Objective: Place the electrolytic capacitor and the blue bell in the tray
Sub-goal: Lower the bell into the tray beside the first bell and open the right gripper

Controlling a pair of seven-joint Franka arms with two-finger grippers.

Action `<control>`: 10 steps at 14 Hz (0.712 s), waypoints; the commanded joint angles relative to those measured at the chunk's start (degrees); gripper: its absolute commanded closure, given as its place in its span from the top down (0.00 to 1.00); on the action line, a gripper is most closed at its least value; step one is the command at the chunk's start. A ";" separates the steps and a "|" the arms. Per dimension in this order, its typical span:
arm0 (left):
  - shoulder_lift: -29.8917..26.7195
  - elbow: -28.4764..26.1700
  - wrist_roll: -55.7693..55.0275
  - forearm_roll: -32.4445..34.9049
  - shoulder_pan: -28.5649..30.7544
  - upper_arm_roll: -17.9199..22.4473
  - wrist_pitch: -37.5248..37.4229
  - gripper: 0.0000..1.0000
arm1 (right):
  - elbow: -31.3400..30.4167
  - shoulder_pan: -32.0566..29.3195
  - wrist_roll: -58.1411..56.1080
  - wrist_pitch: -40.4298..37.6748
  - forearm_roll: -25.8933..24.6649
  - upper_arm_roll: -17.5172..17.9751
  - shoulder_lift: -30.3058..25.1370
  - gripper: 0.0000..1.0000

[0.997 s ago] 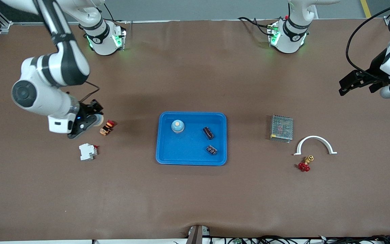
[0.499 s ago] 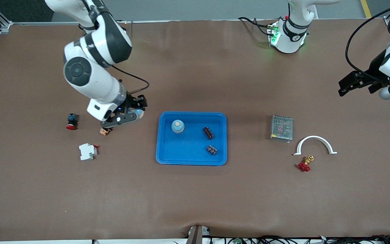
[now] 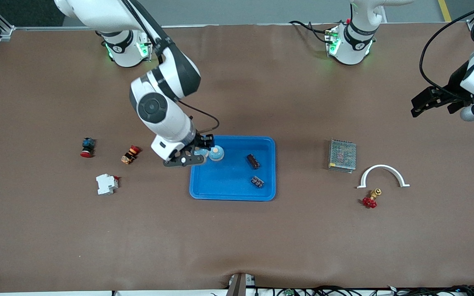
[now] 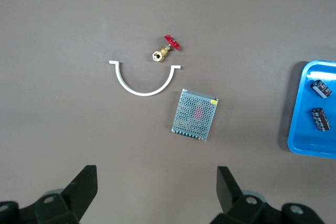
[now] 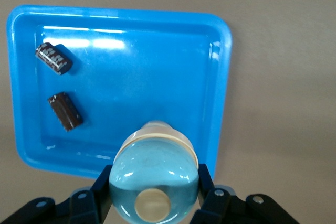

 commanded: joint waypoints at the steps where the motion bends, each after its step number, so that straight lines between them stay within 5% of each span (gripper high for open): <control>1: 0.30 0.77 0.42 -1.04 0.37 -0.15 0.06 1.00 | 6.80 0.93 0.99 -0.66 -1.87 -0.78 5.74 0.47; 10: 0.30 0.77 0.25 -1.04 0.28 -0.06 0.15 1.00 | 8.04 0.41 0.81 7.17 -6.62 -0.96 13.65 0.47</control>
